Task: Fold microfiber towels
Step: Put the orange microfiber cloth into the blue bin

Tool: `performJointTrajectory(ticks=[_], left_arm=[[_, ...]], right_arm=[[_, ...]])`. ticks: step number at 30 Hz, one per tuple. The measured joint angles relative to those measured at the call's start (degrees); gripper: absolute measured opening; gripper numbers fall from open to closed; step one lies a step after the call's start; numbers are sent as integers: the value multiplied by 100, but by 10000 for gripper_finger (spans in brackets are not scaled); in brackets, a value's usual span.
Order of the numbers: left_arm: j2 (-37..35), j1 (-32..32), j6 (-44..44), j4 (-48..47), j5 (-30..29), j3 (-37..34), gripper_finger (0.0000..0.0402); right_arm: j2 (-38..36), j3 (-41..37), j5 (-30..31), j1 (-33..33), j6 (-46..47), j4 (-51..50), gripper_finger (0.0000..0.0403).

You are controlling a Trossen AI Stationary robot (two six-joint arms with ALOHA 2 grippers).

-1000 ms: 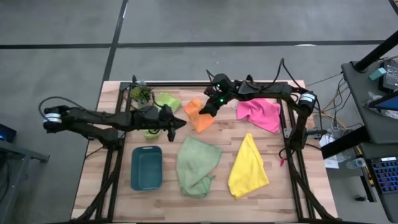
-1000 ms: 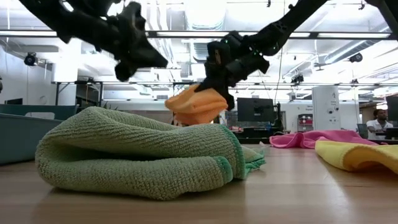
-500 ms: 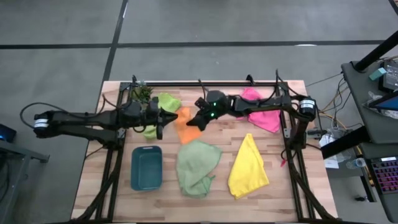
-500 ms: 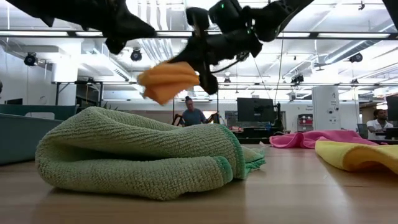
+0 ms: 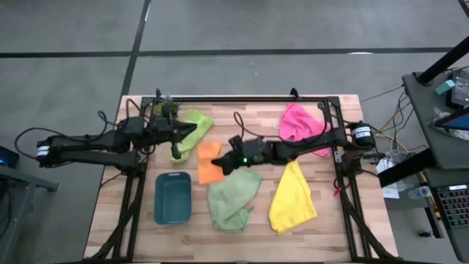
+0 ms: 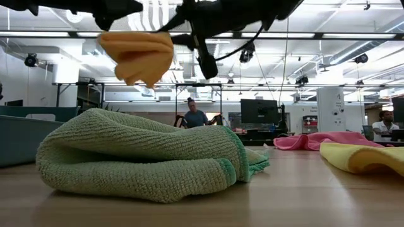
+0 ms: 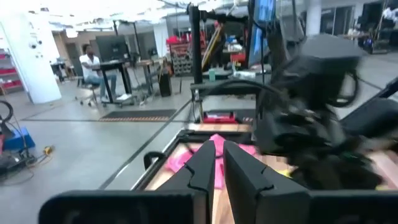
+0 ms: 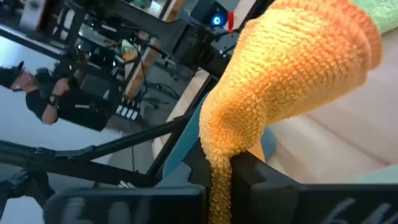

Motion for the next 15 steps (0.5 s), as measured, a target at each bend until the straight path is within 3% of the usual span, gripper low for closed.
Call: performJointTrajectory(ticks=[5,9,15], left_arm=[[-313,-16,-2,-3,141,-22,20],[-480,-16,0,-4,323,-22,20],[-594,-21,0,-4,336,-24,20]], right_arm=[[2,0,885,504,142,161,13],[45,0,1214,723,99,633,13],[677,567,996,738,97,888,13]])
